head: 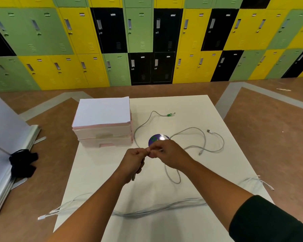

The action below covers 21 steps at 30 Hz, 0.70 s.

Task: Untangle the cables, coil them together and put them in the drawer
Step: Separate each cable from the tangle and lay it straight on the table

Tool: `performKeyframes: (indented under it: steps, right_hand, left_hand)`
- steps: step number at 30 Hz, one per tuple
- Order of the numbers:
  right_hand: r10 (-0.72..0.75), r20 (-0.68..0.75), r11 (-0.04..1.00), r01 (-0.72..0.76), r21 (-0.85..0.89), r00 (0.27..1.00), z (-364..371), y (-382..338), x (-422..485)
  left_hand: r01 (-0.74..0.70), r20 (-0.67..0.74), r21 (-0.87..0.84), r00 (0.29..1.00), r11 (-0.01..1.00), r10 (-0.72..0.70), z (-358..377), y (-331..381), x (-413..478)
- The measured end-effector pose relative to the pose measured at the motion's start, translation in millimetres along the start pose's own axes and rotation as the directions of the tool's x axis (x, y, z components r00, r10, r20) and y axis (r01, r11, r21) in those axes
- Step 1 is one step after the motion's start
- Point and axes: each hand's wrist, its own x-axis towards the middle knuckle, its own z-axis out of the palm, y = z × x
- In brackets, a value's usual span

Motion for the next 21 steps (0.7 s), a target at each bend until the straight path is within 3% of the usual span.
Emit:
performKeyframes:
  steps: [5,10,13,17,21]
  right_hand:
    - [0.050,0.008,0.997,-0.049,-0.066,0.999,10.6,1.2,-1.7]
    - [0.085,0.017,0.996,-0.085,-0.024,0.996,31.1,3.6,-5.8]
    - [0.137,0.084,0.974,-0.149,0.170,0.987,42.1,4.2,-6.0]
    - [0.249,0.197,0.843,-0.312,0.438,0.948,43.2,5.6,-2.6]
    - [0.257,0.272,0.824,-0.358,0.439,0.927,38.7,10.0,-2.4]
  left_hand:
    - [-0.020,-0.134,0.063,0.991,0.998,0.028,-4.5,-6.4,-4.7]
    - [0.036,-0.152,0.002,0.988,0.999,-0.035,-8.6,-16.3,-4.7]
    - [0.001,-0.164,-0.004,0.986,1.000,-0.002,-13.3,-19.8,-8.0]
    - [-0.140,-0.175,0.086,0.973,0.986,0.153,-14.5,-18.7,-14.1]
    - [-0.163,-0.188,0.141,0.964,0.977,0.188,-14.3,-23.8,-10.6]
